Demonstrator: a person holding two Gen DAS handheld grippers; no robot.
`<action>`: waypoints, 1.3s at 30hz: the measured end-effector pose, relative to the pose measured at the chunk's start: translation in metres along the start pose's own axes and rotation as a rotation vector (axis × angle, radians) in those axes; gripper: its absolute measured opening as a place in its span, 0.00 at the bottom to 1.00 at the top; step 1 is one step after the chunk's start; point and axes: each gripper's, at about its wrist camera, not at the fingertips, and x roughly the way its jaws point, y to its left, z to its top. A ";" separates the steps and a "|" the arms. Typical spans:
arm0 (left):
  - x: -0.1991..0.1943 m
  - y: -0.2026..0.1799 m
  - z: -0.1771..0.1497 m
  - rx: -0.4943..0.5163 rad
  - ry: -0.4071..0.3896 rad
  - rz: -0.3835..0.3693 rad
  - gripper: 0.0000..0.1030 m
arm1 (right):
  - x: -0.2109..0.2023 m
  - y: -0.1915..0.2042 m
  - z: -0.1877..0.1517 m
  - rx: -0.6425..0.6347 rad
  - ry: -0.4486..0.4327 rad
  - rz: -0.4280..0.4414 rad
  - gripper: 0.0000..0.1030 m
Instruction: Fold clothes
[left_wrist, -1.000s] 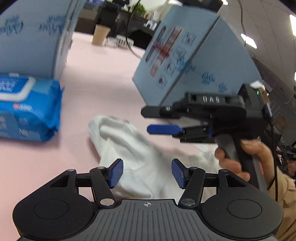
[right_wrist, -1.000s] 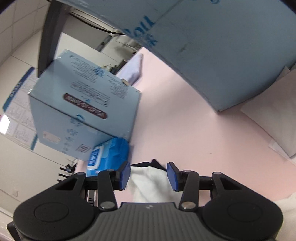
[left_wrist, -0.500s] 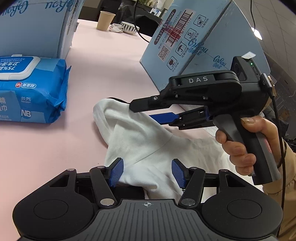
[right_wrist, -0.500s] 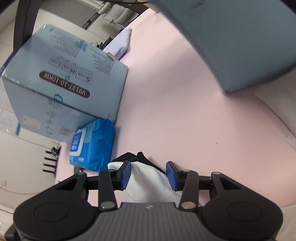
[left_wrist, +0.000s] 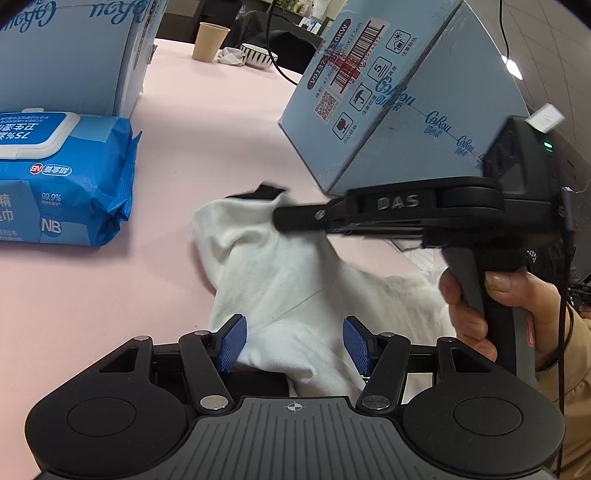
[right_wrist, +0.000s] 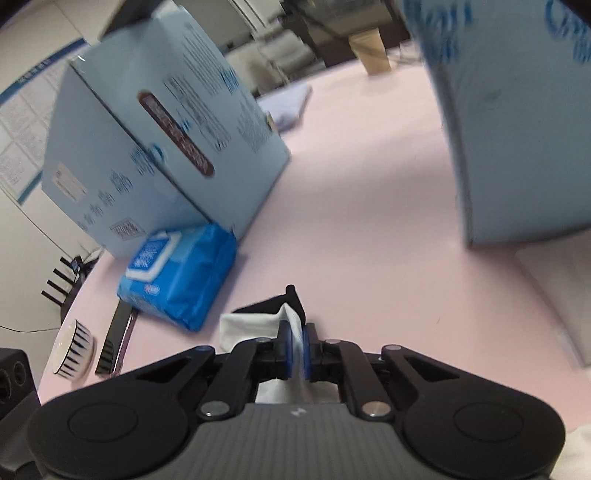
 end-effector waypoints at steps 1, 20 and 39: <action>0.000 0.000 0.000 0.000 -0.001 0.000 0.56 | -0.005 0.006 -0.002 -0.055 -0.031 -0.019 0.06; -0.002 0.007 0.002 -0.051 -0.009 -0.034 0.60 | -0.020 -0.030 0.011 0.105 -0.001 0.020 0.35; 0.000 -0.006 -0.004 0.037 -0.018 0.008 0.63 | 0.035 0.006 0.004 0.036 0.168 -0.040 0.09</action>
